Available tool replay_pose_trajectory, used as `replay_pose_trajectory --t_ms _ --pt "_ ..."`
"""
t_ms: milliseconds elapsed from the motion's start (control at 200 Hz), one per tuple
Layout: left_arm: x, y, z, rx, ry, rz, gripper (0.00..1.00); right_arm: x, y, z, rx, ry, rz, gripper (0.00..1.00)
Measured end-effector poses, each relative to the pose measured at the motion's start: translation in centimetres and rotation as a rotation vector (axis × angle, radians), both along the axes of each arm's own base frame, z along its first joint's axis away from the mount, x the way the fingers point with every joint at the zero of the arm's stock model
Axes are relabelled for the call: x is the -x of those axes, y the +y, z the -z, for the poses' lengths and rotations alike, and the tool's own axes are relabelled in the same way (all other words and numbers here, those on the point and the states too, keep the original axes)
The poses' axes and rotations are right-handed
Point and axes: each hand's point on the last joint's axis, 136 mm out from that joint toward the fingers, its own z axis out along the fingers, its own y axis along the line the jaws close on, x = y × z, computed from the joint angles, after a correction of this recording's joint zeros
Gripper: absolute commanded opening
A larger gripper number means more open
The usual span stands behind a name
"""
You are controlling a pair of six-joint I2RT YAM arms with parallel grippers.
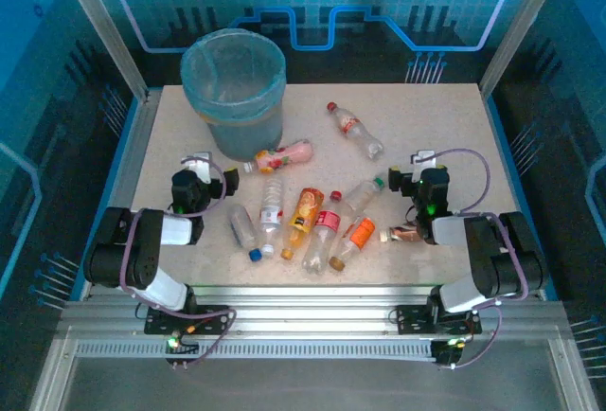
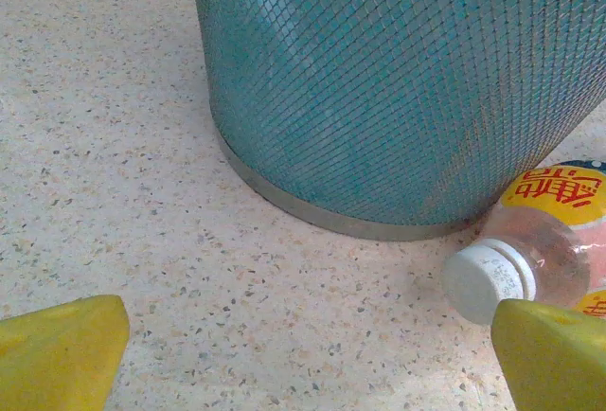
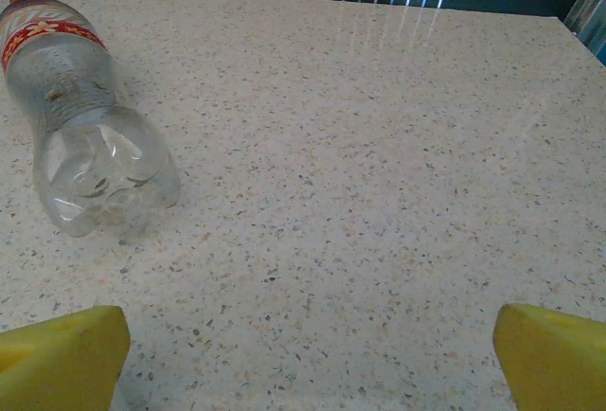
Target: Put the plastic bottles in the bin
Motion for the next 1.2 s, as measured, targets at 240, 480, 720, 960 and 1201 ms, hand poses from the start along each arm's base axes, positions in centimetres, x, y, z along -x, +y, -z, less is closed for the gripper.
replay_pose_trajectory --t_ms 240,480,720,960,1201 --pt "0.0 0.0 0.0 0.000 0.000 0.000 0.99 0.0 0.0 0.0 0.000 0.000 0.000 1.00" --pt "0.0 0.0 0.0 0.000 0.000 0.000 0.99 0.0 0.0 0.0 0.000 0.000 0.000 1.00" --pt "0.0 0.0 0.0 0.000 0.000 0.000 0.99 0.0 0.0 0.0 0.000 0.000 0.000 1.00" --pt "0.2 -0.1 -0.4 -0.013 -0.010 0.010 0.94 0.0 0.0 0.1 -0.003 0.005 0.001 1.00" --pt "1.9 0.4 -7.0 -0.001 -0.093 -0.029 0.94 0.4 0.1 -2.1 -0.003 0.029 -0.012 0.99"
